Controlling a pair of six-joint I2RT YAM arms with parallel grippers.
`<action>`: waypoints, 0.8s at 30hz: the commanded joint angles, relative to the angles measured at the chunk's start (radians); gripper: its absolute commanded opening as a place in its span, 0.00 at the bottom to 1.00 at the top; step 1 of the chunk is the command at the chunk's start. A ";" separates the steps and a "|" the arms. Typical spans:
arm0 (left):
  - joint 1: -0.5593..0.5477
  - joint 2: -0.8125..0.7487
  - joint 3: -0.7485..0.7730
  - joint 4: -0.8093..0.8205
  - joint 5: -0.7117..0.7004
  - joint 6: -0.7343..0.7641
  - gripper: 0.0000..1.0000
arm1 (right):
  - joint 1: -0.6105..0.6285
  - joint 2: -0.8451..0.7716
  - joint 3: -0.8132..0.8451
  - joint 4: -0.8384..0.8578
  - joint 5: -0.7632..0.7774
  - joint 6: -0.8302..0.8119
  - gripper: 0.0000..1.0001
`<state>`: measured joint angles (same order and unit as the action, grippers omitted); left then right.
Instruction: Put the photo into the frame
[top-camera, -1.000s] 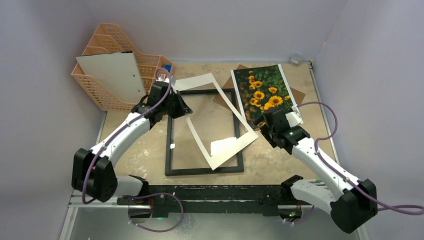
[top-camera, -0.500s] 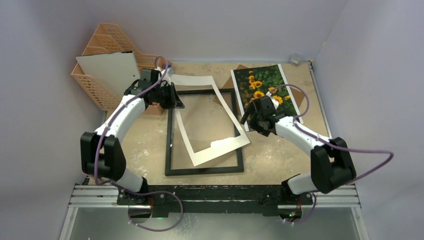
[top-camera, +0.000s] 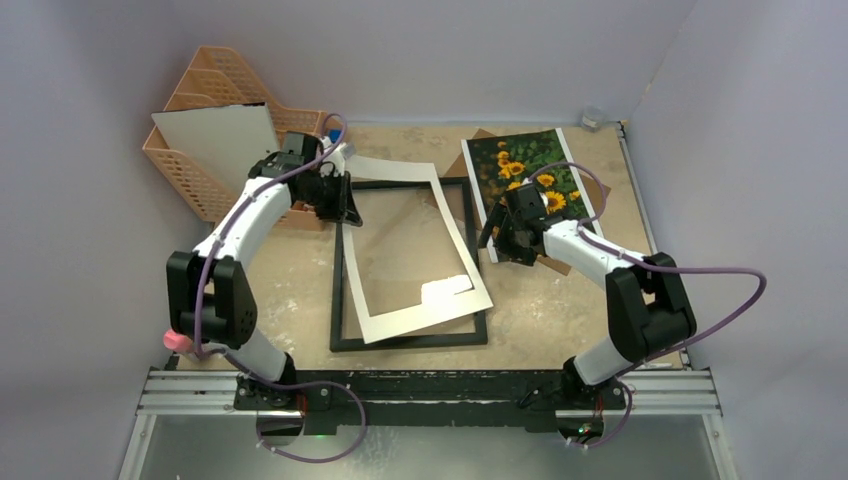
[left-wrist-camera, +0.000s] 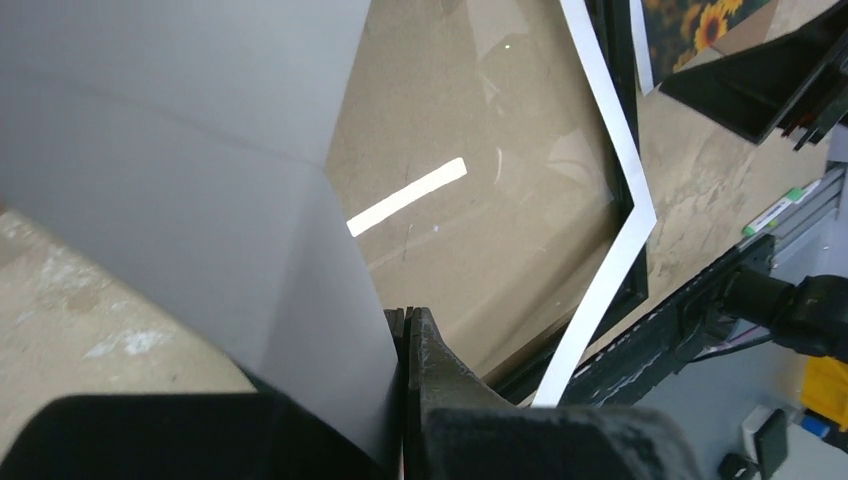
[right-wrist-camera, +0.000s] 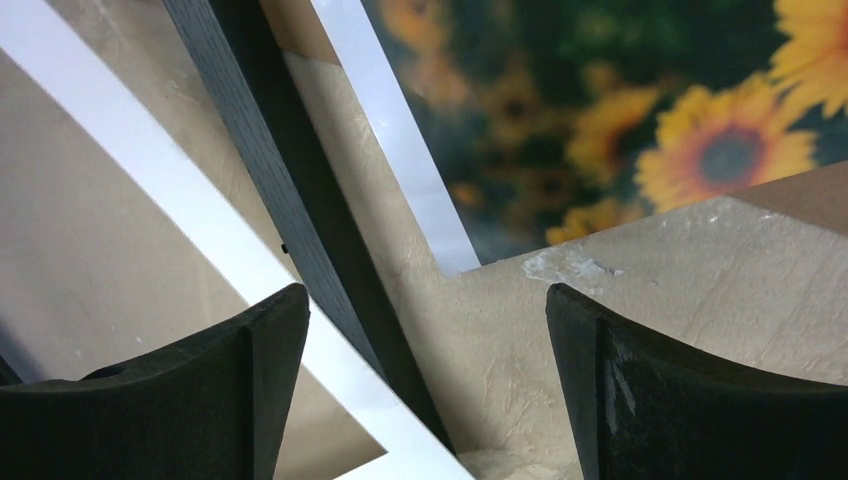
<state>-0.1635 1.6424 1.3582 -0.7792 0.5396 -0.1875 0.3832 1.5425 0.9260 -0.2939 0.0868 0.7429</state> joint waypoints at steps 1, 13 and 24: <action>0.008 -0.144 -0.029 -0.036 -0.102 0.087 0.00 | -0.004 0.001 0.046 -0.038 0.007 -0.035 0.89; -0.017 -0.152 0.044 -0.121 -0.180 0.179 0.00 | -0.007 0.041 0.050 -0.018 0.011 -0.059 0.88; -0.079 -0.044 0.007 -0.088 0.017 0.256 0.00 | -0.023 0.070 0.043 0.011 0.003 -0.078 0.88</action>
<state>-0.2352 1.5265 1.3659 -0.8825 0.4706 0.0216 0.3729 1.6154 0.9463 -0.2981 0.0864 0.6868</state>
